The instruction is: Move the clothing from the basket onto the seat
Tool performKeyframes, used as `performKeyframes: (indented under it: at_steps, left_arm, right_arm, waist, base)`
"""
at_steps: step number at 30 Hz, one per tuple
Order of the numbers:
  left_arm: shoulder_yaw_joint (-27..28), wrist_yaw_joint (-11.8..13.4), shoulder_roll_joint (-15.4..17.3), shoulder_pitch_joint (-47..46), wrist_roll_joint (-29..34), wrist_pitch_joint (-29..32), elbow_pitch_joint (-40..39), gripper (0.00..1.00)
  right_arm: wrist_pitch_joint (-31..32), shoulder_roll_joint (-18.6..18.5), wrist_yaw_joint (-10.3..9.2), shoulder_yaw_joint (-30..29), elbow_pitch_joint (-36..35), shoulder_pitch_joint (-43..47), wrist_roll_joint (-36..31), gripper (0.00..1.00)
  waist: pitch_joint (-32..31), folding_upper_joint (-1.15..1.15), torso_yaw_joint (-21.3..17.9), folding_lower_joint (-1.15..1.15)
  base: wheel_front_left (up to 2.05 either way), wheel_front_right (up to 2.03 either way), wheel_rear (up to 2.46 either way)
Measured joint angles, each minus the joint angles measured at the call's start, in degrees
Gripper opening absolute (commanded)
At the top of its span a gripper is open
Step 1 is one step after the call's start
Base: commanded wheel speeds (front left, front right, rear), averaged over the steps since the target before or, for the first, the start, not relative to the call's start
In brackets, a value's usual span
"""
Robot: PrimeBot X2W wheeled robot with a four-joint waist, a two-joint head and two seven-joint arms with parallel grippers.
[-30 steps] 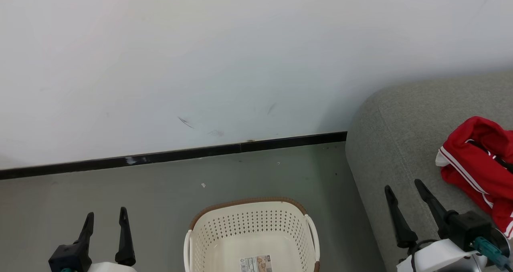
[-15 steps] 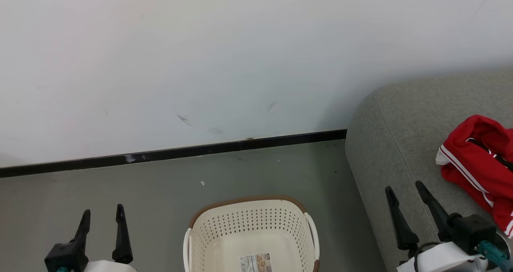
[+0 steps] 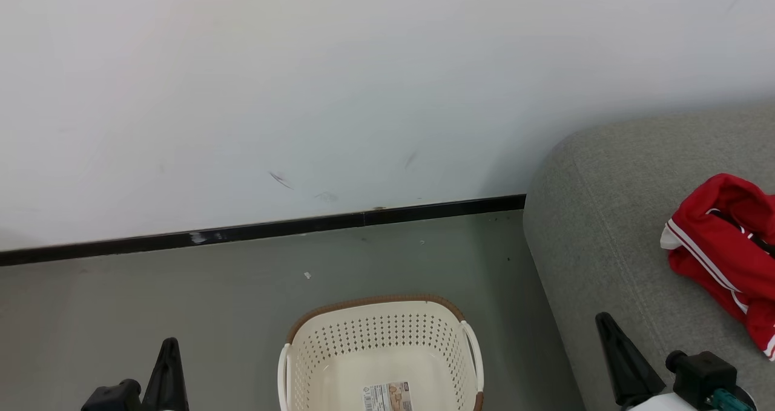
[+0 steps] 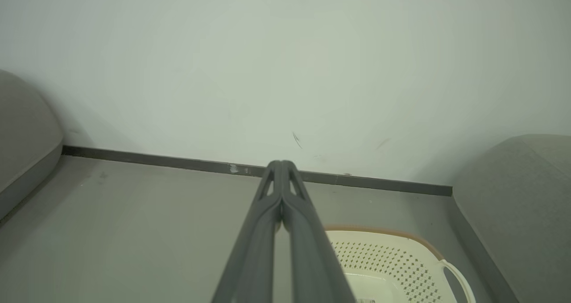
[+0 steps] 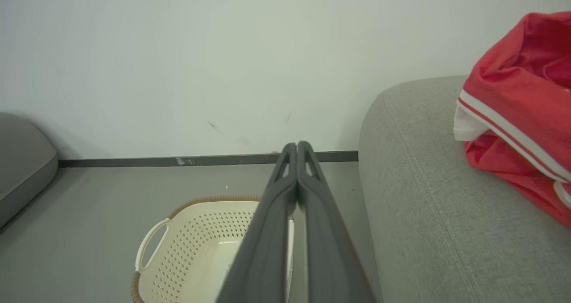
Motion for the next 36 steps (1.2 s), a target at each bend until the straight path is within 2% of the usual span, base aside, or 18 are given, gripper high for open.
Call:
performKeyframes:
  at_steps: [8, 15, 27, 36]
  left_arm:
    - [1.54, -1.35, -0.19, -0.01, -5.21, 1.65, -0.03, 0.00]
    - [2.43, -2.59, -0.91, -0.01, -10.07, 3.33, -0.15, 0.00]
    - [4.37, -5.12, -1.66, -0.05, -17.44, 5.87, -0.29, 0.00]
    - [5.77, -7.08, -2.18, -0.35, -23.10, 7.46, -0.27, 0.00]
  right_arm:
    - [0.00, 0.00, 0.00, 1.51, -1.36, 0.59, 5.21, 0.00]
    - [0.08, 0.00, 0.00, 1.86, -1.81, 1.29, 12.81, 0.00]
    - [2.81, -0.21, 0.00, 0.53, -1.07, 0.98, 25.82, 0.00]
    - [4.54, -1.10, 0.00, 0.21, 0.20, -0.43, 34.56, 0.00]
  waist:
    - [0.10, 0.00, 0.07, 0.00]
    - [0.24, 0.00, 0.38, 0.03]
    - [0.23, 0.00, 1.06, 0.41]
    - [0.14, 0.00, 1.40, 0.51]
  base:
    - [0.00, 0.00, 0.00]
    - [0.00, 0.00, 0.00]
    - [0.00, 0.00, 0.00]
    - [0.00, 0.00, 0.00]
